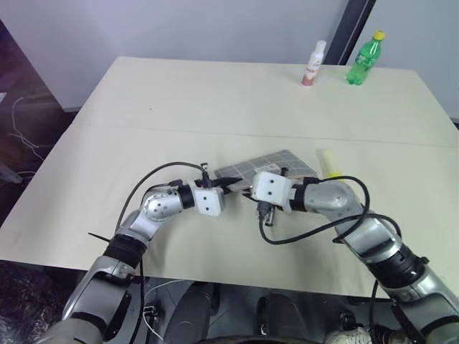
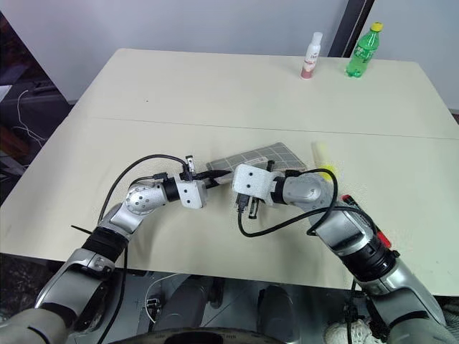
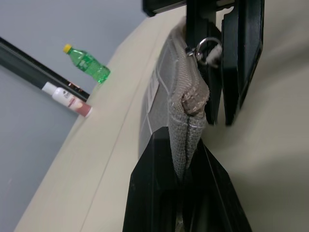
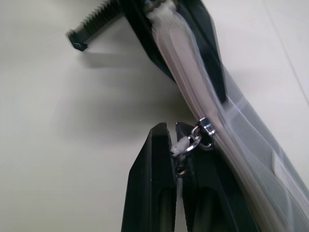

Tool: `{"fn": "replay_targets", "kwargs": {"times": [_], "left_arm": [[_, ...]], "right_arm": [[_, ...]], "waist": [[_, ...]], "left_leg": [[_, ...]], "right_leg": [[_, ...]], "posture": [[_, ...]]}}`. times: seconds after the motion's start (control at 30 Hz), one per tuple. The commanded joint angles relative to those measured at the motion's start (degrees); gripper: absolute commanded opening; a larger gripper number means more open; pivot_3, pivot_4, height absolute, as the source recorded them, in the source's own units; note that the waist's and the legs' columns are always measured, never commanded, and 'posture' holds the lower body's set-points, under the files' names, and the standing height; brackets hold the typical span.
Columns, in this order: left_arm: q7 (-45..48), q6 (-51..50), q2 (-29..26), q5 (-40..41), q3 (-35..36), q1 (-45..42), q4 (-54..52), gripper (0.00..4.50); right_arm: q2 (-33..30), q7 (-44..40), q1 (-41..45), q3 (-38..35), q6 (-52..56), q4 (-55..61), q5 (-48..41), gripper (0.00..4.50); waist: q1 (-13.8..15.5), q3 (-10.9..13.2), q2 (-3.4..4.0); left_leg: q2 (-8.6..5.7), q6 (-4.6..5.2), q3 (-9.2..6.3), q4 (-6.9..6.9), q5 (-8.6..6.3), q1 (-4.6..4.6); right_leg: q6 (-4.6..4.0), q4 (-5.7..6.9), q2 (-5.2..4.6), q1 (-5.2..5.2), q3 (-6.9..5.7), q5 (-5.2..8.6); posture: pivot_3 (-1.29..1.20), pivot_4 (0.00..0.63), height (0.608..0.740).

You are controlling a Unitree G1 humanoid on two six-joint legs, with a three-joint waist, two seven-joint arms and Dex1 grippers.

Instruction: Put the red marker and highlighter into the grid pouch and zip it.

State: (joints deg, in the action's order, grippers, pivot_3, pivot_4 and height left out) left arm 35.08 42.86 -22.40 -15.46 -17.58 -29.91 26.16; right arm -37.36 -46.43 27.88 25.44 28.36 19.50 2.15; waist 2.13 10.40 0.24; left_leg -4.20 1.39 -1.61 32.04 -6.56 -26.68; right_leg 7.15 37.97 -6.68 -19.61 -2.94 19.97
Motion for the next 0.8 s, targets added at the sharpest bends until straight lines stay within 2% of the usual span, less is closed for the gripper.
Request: {"fn": "replay_targets", "kwargs": {"times": [0.03,0.2,0.23,0.3,0.37,0.47,0.5,0.6,0.67,0.8], "left_arm": [[-1.20,0.36,0.77,-0.67,-1.02,-0.21,-0.68,0.00],[-1.72,-1.10,1.36,0.57,-0.36,-0.54,-1.13,0.00],[-1.69,-1.40,1.37,0.97,-0.12,-0.43,-1.38,0.00],[-1.55,-1.52,1.05,1.32,0.16,-0.11,-1.66,0.00],[-1.17,-1.69,0.52,2.28,0.65,0.53,-1.97,0.00],[-0.92,-1.69,-0.20,3.40,1.08,1.22,-2.00,0.00],[-0.84,-1.70,-0.44,3.75,1.20,1.39,-1.98,0.00],[-0.06,-2.94,-0.48,6.96,2.48,1.33,-2.15,0.00],[0.36,-4.26,-0.07,9.31,3.40,1.00,-2.04,0.00],[1.19,-5.06,0.37,11.52,4.40,-0.21,-0.89,0.00]], "right_arm": [[0.97,-1.48,2.18,0.67,-3.75,1.34,1.41,0.05],[-1.33,-1.64,-2.00,-3.56,-7.43,0.64,1.38,0.05],[-2.01,-2.19,-3.35,-4.86,-7.22,1.05,0.40,0.78],[-3.01,-2.19,-6.24,-7.30,-7.45,2.41,-0.52,1.57],[-3.52,-1.55,-12.17,-13.04,-6.54,6.41,-4.15,2.66],[-0.50,1.10,-20.53,-23.80,-3.75,12.57,-11.65,4.17],[-0.29,1.49,-22.93,-26.15,-3.94,14.00,-12.74,4.46],[4.77,5.95,-32.00,-36.91,-3.64,18.87,-18.63,4.46],[7.10,9.74,-35.00,-40.31,-3.28,20.33,-18.12,4.46],[11.43,20.30,-32.16,-41.86,1.06,18.90,-15.25,4.46]], "waist": [[0.03,0.00,0.00],[0.27,-0.01,-0.01],[0.23,0.00,-0.02],[0.10,0.00,-0.02],[0.22,0.00,-0.02],[0.14,0.01,-0.03],[0.07,0.01,-0.03],[0.17,0.00,-0.04],[0.16,0.00,-0.03],[-0.12,-0.01,-0.01]], "left_leg": [[0.00,-0.01,0.00,0.00,0.01,0.00],[-0.04,-0.02,0.00,0.01,0.01,0.00],[-0.05,-0.02,-0.01,0.01,0.01,0.00],[-0.05,-0.02,-0.01,0.02,0.01,-0.02],[-0.05,-0.02,-0.01,0.02,0.01,0.00],[-0.04,-0.02,-0.05,-0.01,0.01,-0.01],[-0.03,-0.02,-0.05,-0.01,0.01,0.00],[0.00,-0.03,-0.06,-0.02,0.00,0.12],[0.02,-0.03,-0.08,-0.05,0.00,0.12],[0.03,-0.04,-0.01,-0.07,0.00,0.16]], "right_leg": [[0.00,0.01,0.01,0.00,0.00,0.00],[0.00,0.01,0.02,0.01,-0.01,0.00],[0.00,0.01,0.02,0.02,-0.03,0.00],[0.01,0.01,0.01,0.02,-0.03,0.00],[0.01,0.02,0.02,0.03,-0.03,0.00],[0.02,0.01,-0.04,0.06,-0.06,0.00],[0.02,0.02,-0.04,0.06,-0.06,0.00],[0.01,0.02,-0.02,0.18,-0.06,0.00],[-0.01,0.02,-0.02,0.18,-0.04,0.02],[-0.16,0.01,-0.01,0.14,0.10,0.10]], "posture": [[0.00,0.150,0.740],[0.00,0.150,0.740],[0.00,0.150,0.740],[0.00,0.150,0.740],[0.00,0.150,0.740],[0.00,0.150,0.740],[0.00,0.150,0.740],[0.00,0.150,0.740],[0.00,0.150,0.740],[0.00,0.150,0.740]]}}
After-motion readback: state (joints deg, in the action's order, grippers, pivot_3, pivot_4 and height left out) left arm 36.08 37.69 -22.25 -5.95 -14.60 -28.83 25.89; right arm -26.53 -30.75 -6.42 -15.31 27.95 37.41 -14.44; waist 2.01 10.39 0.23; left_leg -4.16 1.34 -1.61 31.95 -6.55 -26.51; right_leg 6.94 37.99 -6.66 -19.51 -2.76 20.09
